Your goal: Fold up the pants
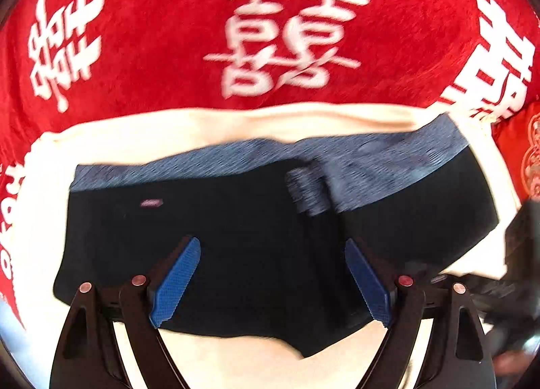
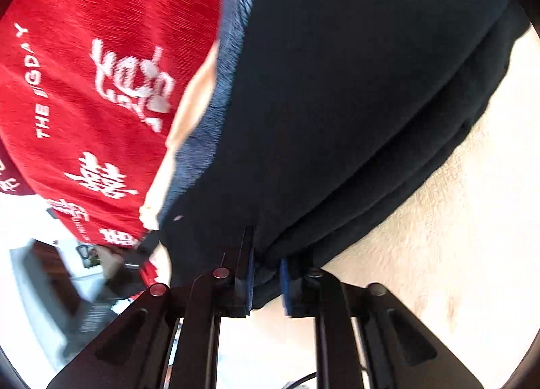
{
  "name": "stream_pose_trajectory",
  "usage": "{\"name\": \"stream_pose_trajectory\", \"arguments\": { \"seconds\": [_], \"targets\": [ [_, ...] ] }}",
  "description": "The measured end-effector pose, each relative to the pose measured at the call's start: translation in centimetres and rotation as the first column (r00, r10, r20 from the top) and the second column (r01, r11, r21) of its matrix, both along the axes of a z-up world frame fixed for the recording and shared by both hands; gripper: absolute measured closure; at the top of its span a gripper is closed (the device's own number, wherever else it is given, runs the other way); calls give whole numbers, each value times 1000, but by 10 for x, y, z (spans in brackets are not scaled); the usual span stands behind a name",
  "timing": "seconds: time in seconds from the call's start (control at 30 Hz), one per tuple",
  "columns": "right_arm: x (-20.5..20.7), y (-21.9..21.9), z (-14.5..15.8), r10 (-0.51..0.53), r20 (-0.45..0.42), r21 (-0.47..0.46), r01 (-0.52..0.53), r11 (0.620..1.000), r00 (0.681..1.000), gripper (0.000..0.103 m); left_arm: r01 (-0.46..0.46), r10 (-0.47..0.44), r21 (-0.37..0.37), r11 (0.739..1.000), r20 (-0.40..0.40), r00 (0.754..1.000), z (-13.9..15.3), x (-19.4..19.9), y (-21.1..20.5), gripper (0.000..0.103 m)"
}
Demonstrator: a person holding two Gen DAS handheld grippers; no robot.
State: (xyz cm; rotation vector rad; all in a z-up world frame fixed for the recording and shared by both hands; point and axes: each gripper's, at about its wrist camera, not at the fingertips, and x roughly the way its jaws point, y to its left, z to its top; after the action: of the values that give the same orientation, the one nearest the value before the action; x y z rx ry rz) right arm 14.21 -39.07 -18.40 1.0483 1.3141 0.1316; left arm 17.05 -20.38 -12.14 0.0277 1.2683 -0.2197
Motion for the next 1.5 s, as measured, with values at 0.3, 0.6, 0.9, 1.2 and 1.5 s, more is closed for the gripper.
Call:
{"name": "stream_pose_trajectory", "arguments": {
  "seconds": [0.3, 0.6, 0.9, 1.2, 1.5],
  "targets": [
    [-14, -66, 95, 75, 109, -392, -27, 920, 991, 67, 29, -29, 2, 1000, -18, 999, -20, 23, -61, 14],
    [18, -90, 63, 80, 78, -425, -40, 905, 994, 67, 4, 5, 95, 995, -101, 995, -66, 22, -70, 4],
    [-30, -73, 55, 63, 15, -359, -53, 932, 998, 62, 33, -19, 141, 989, -101, 995, -63, 10, -71, 3],
    [-74, -39, 41, 27, -44, -328, -40, 944, 999, 45, 71, -57, 134, 988, -105, 993, -41, -5, -64, 3],
    [-83, -20, 55, 22, -24, -358, -29, 933, 999, 32, 138, -127, 93, 986, -119, 985, -17, -39, -38, 3]
  ]
}}
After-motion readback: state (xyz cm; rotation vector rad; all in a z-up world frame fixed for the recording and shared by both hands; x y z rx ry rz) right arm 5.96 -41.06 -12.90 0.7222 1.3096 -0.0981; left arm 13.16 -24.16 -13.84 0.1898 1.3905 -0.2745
